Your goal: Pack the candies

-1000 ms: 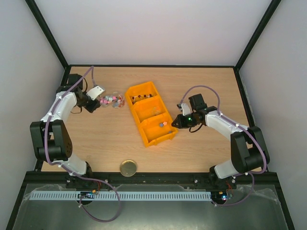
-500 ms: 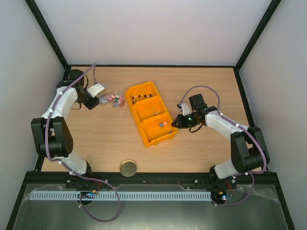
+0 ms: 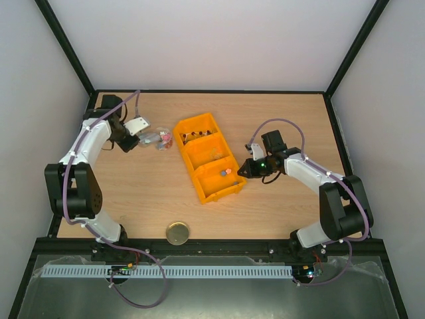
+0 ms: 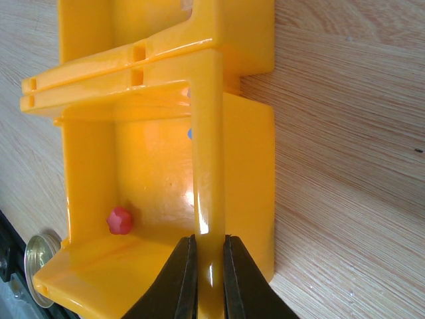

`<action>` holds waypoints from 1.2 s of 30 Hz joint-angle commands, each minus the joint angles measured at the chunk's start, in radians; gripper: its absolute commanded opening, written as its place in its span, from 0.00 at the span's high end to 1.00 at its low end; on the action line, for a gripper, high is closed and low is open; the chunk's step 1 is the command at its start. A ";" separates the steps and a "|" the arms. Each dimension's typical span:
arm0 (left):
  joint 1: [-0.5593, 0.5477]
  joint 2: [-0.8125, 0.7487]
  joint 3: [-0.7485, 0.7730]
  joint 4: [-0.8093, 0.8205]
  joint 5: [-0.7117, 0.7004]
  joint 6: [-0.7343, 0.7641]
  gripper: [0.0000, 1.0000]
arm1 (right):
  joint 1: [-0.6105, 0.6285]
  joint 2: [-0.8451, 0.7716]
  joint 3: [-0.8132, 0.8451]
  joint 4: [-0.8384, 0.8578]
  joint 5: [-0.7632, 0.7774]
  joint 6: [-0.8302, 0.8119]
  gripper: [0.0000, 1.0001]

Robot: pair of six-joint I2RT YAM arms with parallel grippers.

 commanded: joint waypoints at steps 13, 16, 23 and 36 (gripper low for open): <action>-0.070 -0.046 0.044 -0.027 -0.227 0.116 0.98 | -0.012 0.005 -0.013 -0.046 0.035 0.011 0.99; -0.073 -0.053 0.053 -0.025 -0.217 0.117 0.98 | -0.012 0.004 -0.010 -0.049 0.039 0.007 0.99; -0.038 -0.061 0.105 -0.065 -0.077 0.086 0.98 | -0.017 -0.006 -0.007 -0.055 0.050 -0.006 0.99; 0.003 -0.269 -0.171 -0.056 0.333 0.157 0.98 | -0.043 -0.009 0.020 -0.115 0.072 -0.122 0.99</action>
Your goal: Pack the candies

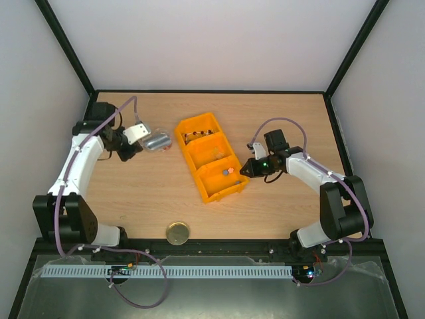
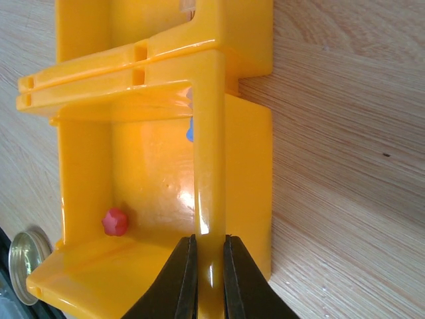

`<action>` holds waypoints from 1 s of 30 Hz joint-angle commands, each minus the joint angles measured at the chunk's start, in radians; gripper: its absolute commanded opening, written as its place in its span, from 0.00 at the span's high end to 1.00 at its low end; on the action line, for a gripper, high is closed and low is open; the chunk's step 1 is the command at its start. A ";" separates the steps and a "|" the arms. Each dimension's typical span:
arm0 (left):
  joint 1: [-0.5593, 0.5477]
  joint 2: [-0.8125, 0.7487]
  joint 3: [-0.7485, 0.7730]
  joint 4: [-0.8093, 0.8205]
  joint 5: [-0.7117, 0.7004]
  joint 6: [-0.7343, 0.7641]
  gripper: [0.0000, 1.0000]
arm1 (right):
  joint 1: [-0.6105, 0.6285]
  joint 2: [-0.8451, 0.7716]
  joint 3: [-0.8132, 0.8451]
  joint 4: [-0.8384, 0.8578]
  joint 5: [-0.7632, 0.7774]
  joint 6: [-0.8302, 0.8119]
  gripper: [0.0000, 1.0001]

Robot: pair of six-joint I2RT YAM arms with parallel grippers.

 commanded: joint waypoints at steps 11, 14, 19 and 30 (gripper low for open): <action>-0.033 -0.177 -0.437 0.191 0.187 0.040 0.98 | -0.042 -0.041 0.005 -0.152 0.095 -0.202 0.98; -0.045 -0.185 -0.493 0.244 0.180 0.035 0.98 | -0.044 -0.041 0.002 -0.161 0.106 -0.233 0.98; -0.076 -0.186 -0.550 0.327 0.172 0.015 0.97 | -0.046 -0.033 0.004 -0.158 0.132 -0.262 0.98; -0.074 -0.126 -0.602 0.418 0.093 -0.011 0.97 | -0.065 0.006 0.021 -0.148 0.184 -0.251 0.99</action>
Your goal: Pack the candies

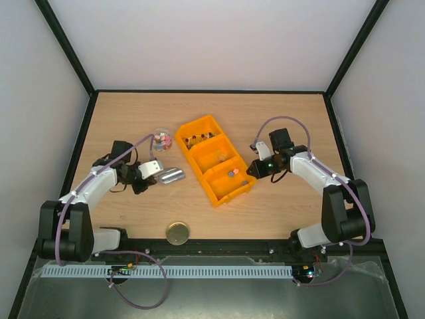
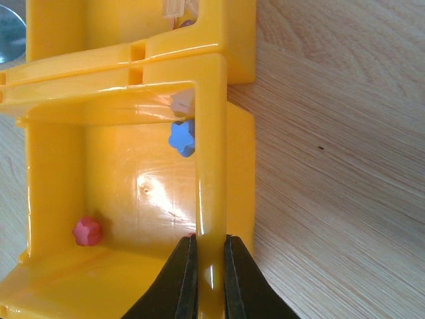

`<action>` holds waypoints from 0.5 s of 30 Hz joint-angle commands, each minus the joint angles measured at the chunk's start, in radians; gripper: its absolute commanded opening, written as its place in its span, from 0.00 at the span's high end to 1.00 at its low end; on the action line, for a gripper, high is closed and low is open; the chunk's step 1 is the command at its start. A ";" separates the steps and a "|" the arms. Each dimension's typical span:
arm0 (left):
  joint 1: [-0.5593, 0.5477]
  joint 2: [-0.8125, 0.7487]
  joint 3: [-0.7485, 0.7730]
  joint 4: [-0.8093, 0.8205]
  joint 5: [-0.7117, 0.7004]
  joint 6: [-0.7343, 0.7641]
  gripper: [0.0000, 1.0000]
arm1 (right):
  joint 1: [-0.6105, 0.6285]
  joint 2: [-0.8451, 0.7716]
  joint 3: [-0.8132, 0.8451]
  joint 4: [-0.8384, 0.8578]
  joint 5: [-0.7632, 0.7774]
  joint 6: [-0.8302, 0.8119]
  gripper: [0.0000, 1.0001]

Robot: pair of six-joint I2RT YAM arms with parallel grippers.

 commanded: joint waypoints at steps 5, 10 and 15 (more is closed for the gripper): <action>0.201 0.055 0.026 0.028 -0.008 0.032 0.97 | -0.079 0.057 0.028 -0.066 0.136 -0.018 0.99; 0.369 0.108 0.053 0.055 -0.043 0.085 0.96 | -0.141 0.093 0.075 -0.081 0.163 -0.039 0.99; 0.477 0.240 0.122 0.121 -0.076 0.018 0.93 | -0.198 0.146 0.124 -0.092 0.184 -0.091 0.99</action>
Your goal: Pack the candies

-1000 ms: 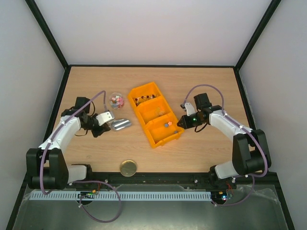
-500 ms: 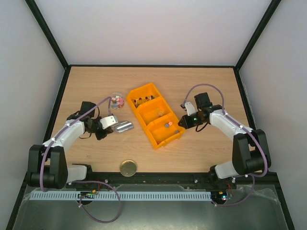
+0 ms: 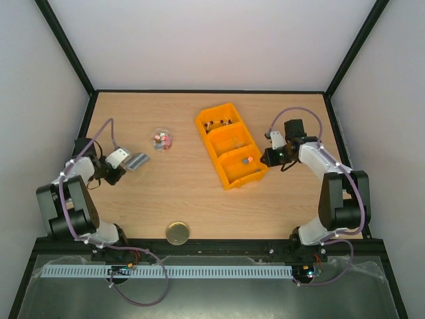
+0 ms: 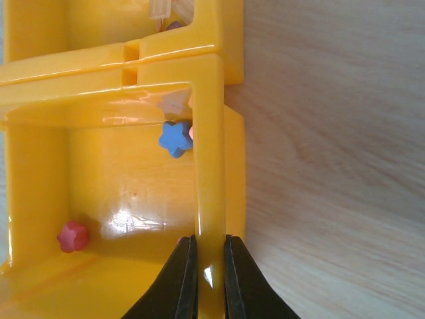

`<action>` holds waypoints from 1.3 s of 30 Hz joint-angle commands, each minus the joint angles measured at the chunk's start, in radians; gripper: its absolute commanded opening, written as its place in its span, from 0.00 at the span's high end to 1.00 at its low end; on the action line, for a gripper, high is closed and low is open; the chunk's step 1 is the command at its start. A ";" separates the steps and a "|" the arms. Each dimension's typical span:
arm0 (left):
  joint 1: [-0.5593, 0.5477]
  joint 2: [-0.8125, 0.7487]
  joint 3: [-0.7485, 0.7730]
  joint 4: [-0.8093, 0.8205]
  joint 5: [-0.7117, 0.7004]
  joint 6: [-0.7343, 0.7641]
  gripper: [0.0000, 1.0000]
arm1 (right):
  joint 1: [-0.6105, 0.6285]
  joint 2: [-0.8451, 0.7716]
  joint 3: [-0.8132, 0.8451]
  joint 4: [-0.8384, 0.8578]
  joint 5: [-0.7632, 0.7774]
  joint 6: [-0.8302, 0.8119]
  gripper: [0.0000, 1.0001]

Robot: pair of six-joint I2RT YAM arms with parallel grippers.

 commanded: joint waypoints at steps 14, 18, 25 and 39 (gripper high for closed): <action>0.096 0.146 0.102 -0.009 -0.052 -0.020 0.62 | -0.129 0.135 0.114 -0.115 0.118 -0.138 0.70; 0.100 0.109 0.147 -0.116 0.011 0.020 0.50 | -0.129 0.115 0.126 -0.132 0.103 -0.132 0.54; 0.017 0.144 0.387 -0.285 0.167 -0.095 0.26 | -0.131 0.083 0.199 -0.149 0.068 -0.114 0.21; -0.246 0.627 0.946 -0.234 0.263 -0.575 0.20 | -0.131 0.037 0.289 -0.188 -0.006 -0.046 0.01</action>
